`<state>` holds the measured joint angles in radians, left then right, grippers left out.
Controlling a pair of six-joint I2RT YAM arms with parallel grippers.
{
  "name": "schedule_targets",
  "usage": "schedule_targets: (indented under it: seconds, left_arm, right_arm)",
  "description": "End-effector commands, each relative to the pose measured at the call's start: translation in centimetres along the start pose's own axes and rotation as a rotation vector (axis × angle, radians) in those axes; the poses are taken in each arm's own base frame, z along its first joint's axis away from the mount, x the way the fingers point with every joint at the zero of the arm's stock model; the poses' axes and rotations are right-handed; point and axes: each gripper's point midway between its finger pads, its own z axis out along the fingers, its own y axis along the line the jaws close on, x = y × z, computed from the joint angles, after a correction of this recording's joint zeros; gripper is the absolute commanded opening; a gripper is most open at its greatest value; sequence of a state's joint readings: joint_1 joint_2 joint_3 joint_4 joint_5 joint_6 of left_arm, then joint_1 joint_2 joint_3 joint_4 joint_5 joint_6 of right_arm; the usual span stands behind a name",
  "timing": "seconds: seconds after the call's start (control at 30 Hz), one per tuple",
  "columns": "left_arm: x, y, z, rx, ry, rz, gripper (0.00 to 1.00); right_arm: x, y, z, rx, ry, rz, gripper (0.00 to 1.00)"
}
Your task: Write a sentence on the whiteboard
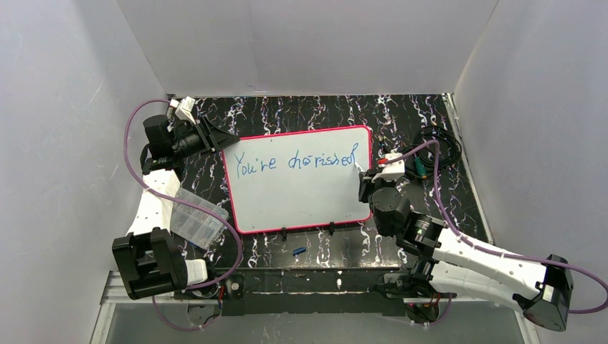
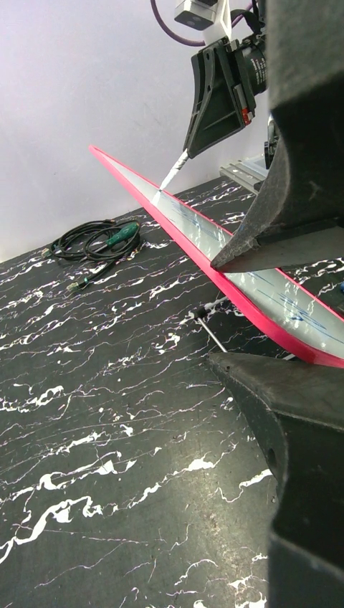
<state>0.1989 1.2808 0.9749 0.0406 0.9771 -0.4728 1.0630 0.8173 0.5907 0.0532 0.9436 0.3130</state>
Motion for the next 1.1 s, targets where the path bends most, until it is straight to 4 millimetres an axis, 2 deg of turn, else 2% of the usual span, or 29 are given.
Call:
schedule_targets:
  seconds: [0.0,0.33,0.43,0.5,0.67,0.83,1.07]
  left_arm:
    - [0.1,-1.9,-0.5,0.048,0.003,0.031,0.43]
    - [0.1,-2.1,-0.5,0.05,0.004,0.033,0.43]
    - [0.2,-2.0,-0.6,0.048,0.002,0.033,0.43]
    - [0.2,-2.0,-0.6,0.048,0.002,0.033,0.43]
    - [0.1,-2.0,-0.6,0.047,0.001,0.033,0.43]
    - [0.2,-1.9,-0.5,0.045,0.001,0.032,0.43]
    - [0.2,-1.9,-0.5,0.045,0.003,0.029,0.43]
  right_arm:
    - [0.3,-1.0,-0.4,0.036,0.006,-0.001,0.01]
    - [-1.4,-1.6,-0.9,0.048,-0.02,-0.006,0.01]
    - [-2.8,-1.0,-1.3,0.0,-0.033,-0.005,0.01]
    - [-4.0,0.0,-1.8,-0.076,-0.046,-0.01,0.01]
    - [-5.8,4.2,-3.1,-0.318,-0.028,-0.043,0.01]
    - [-4.2,7.0,-2.9,-0.426,0.017,-0.055,0.01]
    - [-1.7,11.4,-2.7,-0.545,0.023,0.025,0.01]
